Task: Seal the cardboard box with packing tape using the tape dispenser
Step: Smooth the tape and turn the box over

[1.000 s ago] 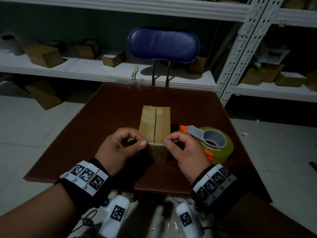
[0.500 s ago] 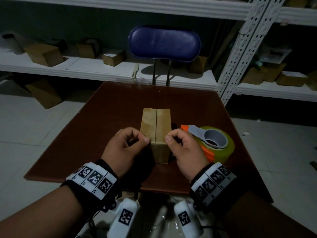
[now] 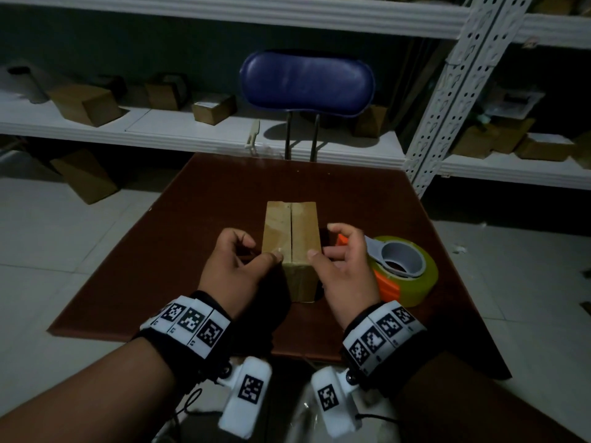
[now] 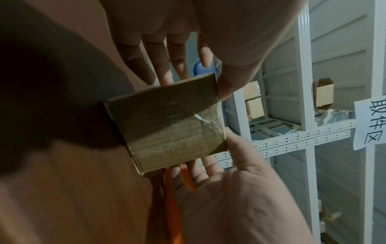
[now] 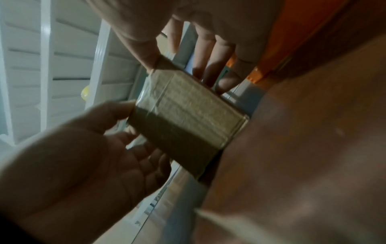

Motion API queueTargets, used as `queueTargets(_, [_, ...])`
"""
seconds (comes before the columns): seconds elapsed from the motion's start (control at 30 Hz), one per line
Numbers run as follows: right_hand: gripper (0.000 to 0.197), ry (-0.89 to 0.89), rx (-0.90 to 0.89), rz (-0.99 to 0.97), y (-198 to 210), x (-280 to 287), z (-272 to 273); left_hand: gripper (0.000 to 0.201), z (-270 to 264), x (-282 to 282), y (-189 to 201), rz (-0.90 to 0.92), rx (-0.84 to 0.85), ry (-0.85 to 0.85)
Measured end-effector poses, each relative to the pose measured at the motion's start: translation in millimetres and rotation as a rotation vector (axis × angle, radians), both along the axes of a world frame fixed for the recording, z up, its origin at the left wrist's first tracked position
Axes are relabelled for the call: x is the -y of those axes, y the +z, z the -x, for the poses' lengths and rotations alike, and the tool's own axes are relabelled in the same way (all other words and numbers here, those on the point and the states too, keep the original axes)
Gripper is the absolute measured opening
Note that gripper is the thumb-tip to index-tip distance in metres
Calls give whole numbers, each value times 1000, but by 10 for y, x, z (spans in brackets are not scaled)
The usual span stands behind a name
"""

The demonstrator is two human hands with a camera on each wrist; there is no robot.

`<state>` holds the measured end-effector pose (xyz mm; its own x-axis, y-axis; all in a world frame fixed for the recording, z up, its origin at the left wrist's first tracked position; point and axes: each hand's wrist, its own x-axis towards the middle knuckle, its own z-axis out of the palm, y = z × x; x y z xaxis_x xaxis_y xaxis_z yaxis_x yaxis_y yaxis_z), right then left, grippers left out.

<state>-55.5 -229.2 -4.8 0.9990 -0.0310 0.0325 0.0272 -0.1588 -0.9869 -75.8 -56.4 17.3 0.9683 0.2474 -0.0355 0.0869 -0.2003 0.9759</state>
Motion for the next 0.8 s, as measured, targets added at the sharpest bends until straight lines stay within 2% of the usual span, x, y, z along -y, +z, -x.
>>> queueTargets(0.1, [32,2,-27,6,26,-2,-33,31,-9,11,8,49,-28,5])
queueTargets(0.2, [42,6,-72,7,12,-26,-61,34,-13,15,71,100,-90,-18])
queueTargets(0.3, [79,25,-115,24,39,-31,-66,49,-57,-20,121,203,-160,-56])
queueTargets(0.33, [84,28,-134,26,55,-36,-56,53,-75,-32,133,236,-190,-66])
queueTargets(0.43, [65,39,-95,31,54,-49,-44,47,-74,-30,184,339,-245,-108])
queueTargets(0.53, [73,47,-75,39,48,-49,-55,38,-30,21,219,339,-209,-106])
queueTargets(0.67, [72,69,-91,-2,47,-89,-20,54,-17,95,183,322,-169,-109])
queueTargets(0.73, [72,72,-79,-35,27,-129,3,56,-22,131,141,299,-151,-120])
queueTargets(0.8, [52,94,-62,-59,5,-163,14,51,-21,154,113,255,-135,-123])
